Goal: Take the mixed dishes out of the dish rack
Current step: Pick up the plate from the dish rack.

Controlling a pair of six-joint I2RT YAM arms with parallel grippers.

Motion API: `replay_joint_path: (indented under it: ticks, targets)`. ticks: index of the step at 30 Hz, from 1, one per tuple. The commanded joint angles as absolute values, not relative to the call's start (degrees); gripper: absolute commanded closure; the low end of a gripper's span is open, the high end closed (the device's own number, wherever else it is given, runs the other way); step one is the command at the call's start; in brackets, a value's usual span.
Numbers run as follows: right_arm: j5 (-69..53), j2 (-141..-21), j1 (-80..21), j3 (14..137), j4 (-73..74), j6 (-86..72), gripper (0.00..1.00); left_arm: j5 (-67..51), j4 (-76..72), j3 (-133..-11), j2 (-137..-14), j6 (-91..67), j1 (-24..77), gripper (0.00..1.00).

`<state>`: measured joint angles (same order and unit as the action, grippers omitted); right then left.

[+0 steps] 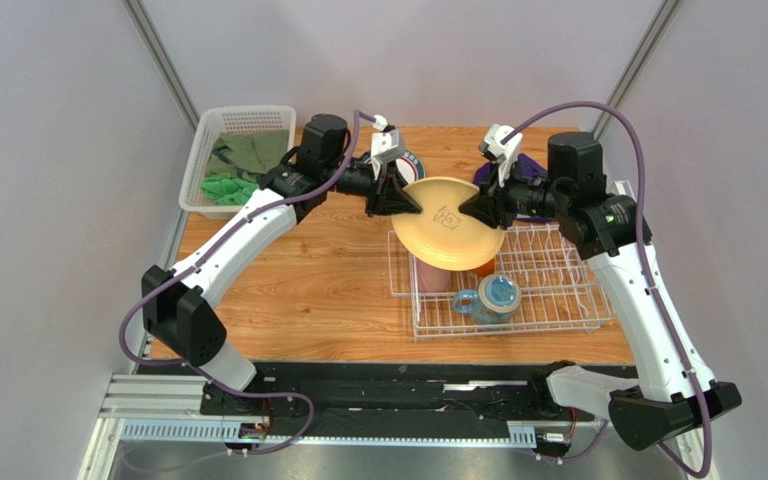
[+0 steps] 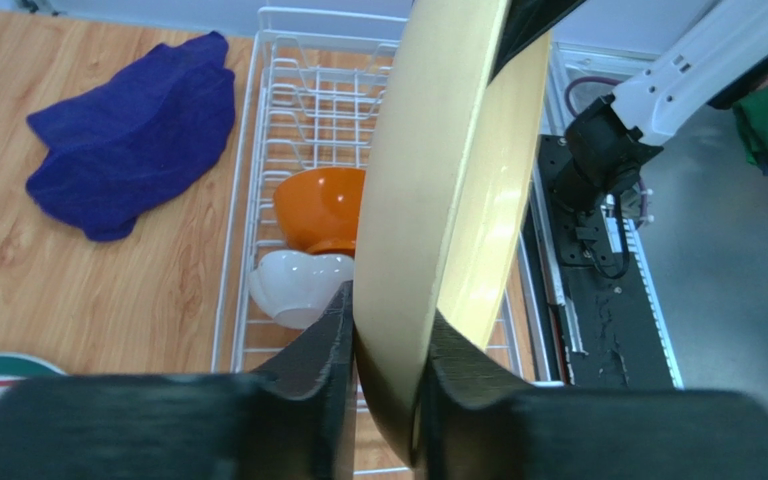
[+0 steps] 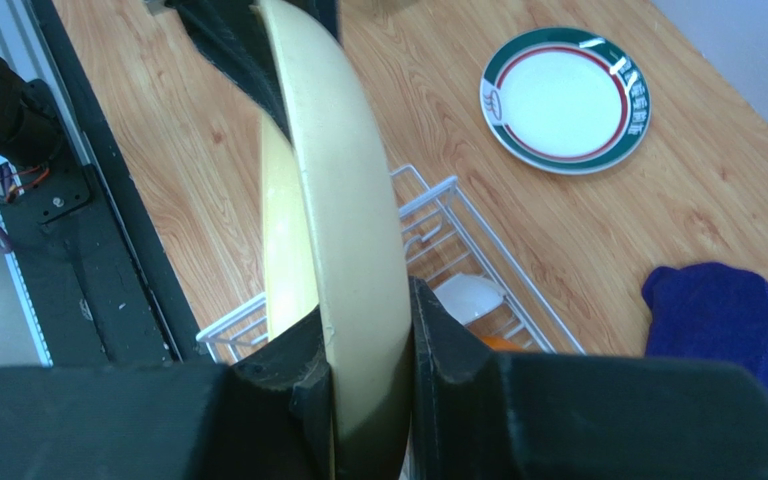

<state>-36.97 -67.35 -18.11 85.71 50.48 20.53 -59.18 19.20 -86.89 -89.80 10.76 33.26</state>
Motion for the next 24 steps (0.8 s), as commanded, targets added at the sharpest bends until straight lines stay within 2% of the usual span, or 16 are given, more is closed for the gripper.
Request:
replay_joint_path:
  ticks: [1, 4, 6, 7, 8, 10, 11, 15, 20, 24]
  targets:
    - [-36.4, -65.8, -18.6, 85.3, 45.5, 19.9, 1.00, -61.2, 18.2, -87.4, -88.9, 11.2, 33.8, 0.89]
    - [-35.4, -65.6, -18.7, 84.6, 45.4, 20.2, 1.00, -61.1, 18.1, -87.6, -88.9, 10.7, 33.9, 0.97]
    - [-34.9, -65.2, -18.7, 83.8, 45.2, 20.6, 0.93, -60.8, 18.0, -87.6, -88.9, 10.0, 33.9, 1.00]
    - [-34.7, -64.8, -18.8, 83.3, 45.0, 20.6, 0.88, -60.4, 17.8, -87.5, -88.9, 9.8, 33.9, 1.00]
    - [-34.3, -64.6, -18.8, 83.0, 44.7, 20.7, 0.78, -60.2, 17.7, -87.6, -88.9, 9.2, 33.9, 1.00]
    - [-33.6, -64.1, -18.8, 82.0, 44.6, 20.9, 0.70, -58.3, 17.3, -87.6, -88.8, 8.8, 33.9, 1.00]
    - [-32.4, -63.9, -18.8, 81.8, 44.6, 20.9, 0.58, -57.6, 17.1, -87.5, -88.8, 7.8, 33.9, 1.00]
    - [-29.5, -62.9, -18.9, 80.3, 44.2, 21.0, 0.36, -54.5, 16.7, -87.8, -89.0, 7.4, 33.8, 1.00]
    - [-25.2, -61.4, -18.9, 78.9, 43.1, 20.9, 0.26, -53.3, 16.3, -88.9, -90.2, 5.7, 32.8, 1.00]
    - [-22.5, -60.1, -18.8, 79.0, 42.6, 21.0, 0.24, -52.3, 13.5, -90.3, -91.6, 0.4, 29.5, 1.00]
